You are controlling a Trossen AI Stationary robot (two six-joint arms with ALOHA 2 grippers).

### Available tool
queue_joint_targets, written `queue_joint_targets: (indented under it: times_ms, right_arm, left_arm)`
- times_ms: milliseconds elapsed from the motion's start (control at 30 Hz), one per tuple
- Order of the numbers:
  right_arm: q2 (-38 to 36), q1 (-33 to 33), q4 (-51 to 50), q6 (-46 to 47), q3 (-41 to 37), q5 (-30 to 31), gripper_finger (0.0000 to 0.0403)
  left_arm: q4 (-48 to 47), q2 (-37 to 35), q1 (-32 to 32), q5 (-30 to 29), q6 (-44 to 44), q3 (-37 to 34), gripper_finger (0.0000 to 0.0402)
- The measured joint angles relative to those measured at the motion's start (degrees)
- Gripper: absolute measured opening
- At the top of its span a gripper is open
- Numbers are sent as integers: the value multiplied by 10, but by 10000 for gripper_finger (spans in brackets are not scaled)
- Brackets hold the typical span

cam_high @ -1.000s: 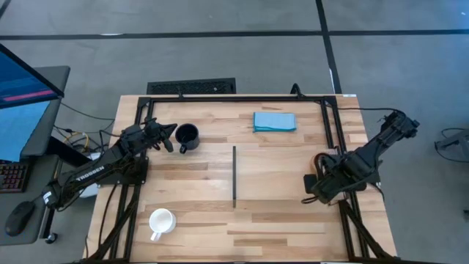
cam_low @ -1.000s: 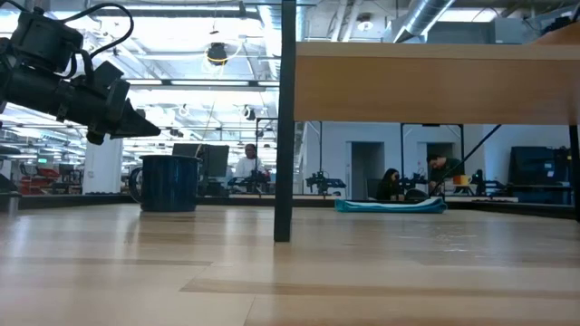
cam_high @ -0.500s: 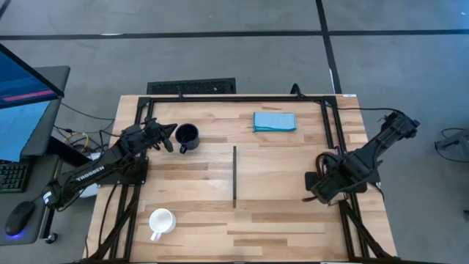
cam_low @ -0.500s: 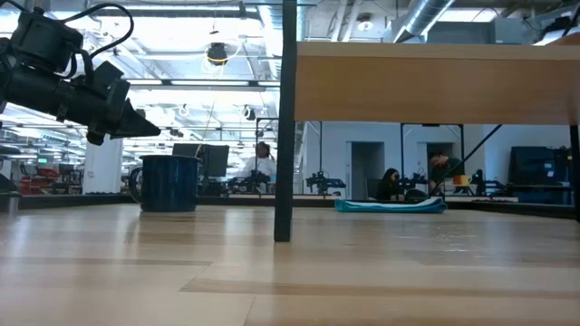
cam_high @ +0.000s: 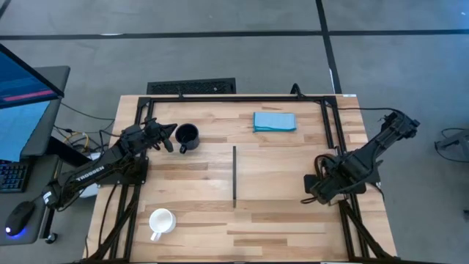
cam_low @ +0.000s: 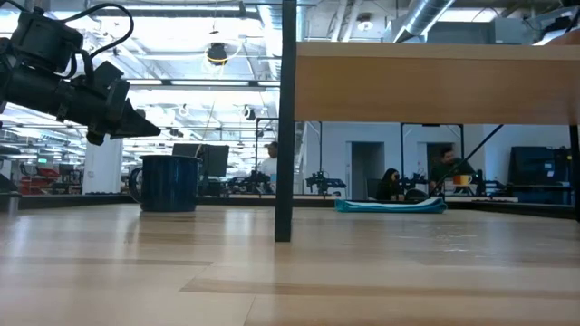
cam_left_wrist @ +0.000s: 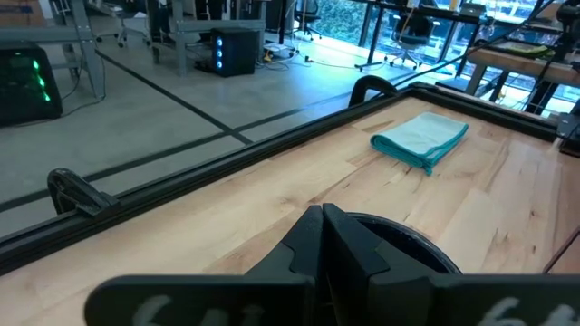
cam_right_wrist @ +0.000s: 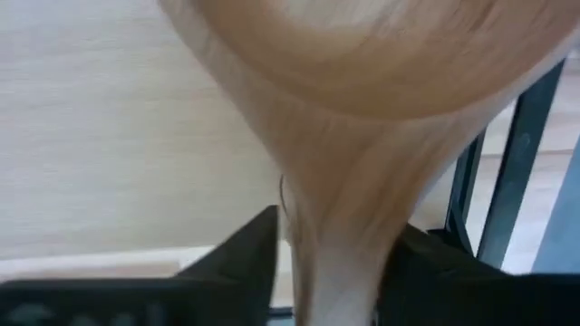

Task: Stack small to large cups/mugs on shelf
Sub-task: Put the brown mug on the shelf, then put the black mug on the shelf

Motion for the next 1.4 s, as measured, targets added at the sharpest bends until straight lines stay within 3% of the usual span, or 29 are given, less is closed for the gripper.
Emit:
queue_joint_targets:
  times_ms: [133,233,533,900,1033,1200,1400]
  right_arm:
    - [-2,0,-4,-6,0,0,239]
    - [-2,0,-9,-9,0,0,255]
    - [-2,0,-13,-39,7,-7,259]
    - [-2,0,-26,-60,100,15,260]
    - [-2,1,-26,-133,141,111,260]
    - [-10,0,-24,-288,184,309,260]
    - [-77,0,-27,-509,196,550,260]
  left_arm:
    - [0,0,0,0,0,0,0]
    - [0,0,0,0,0,0,0]
    - [0,0,0,0,0,0,0]
    - [0,0,0,0,0,0,0]
    - [0,0,0,0,0,0,0]
    - [0,0,0,0,0,0,0]
    - [0,0,0,0,-17,0,0]
